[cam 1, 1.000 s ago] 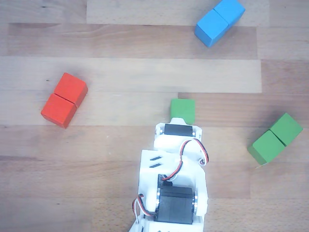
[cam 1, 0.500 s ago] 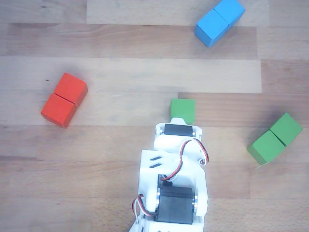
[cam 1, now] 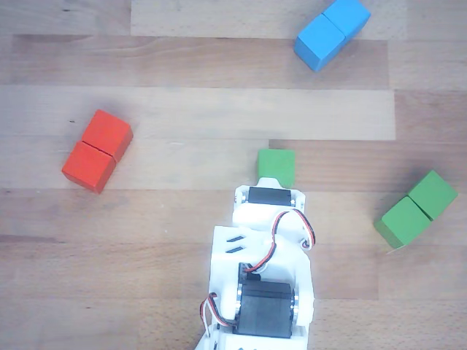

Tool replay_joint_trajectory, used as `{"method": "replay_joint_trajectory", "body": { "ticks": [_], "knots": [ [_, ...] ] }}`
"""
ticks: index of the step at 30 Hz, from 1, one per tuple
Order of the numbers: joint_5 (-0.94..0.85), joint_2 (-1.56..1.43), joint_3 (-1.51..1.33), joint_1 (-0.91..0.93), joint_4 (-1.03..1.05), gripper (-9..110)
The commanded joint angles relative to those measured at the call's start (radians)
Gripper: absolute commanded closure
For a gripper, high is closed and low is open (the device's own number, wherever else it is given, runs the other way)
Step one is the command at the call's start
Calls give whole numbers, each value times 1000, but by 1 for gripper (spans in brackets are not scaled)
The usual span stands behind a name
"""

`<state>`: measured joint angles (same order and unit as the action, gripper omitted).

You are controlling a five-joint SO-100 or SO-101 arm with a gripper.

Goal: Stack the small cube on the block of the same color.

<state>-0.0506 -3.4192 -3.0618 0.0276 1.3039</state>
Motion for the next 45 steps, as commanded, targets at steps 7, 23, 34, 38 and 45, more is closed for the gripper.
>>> {"method": "replay_joint_trajectory", "body": {
  "ticks": [7, 23, 34, 38, 45],
  "knots": [
    [-9, 97, 103, 8, -25, 101],
    [-9, 948, 746, 8, -69, 101],
    [-9, 1293, 942, 3, -69, 101],
    [-11, 1364, 959, 8, -69, 101],
    [-11, 1454, 960, 11, 0, 101]
  ]
}}
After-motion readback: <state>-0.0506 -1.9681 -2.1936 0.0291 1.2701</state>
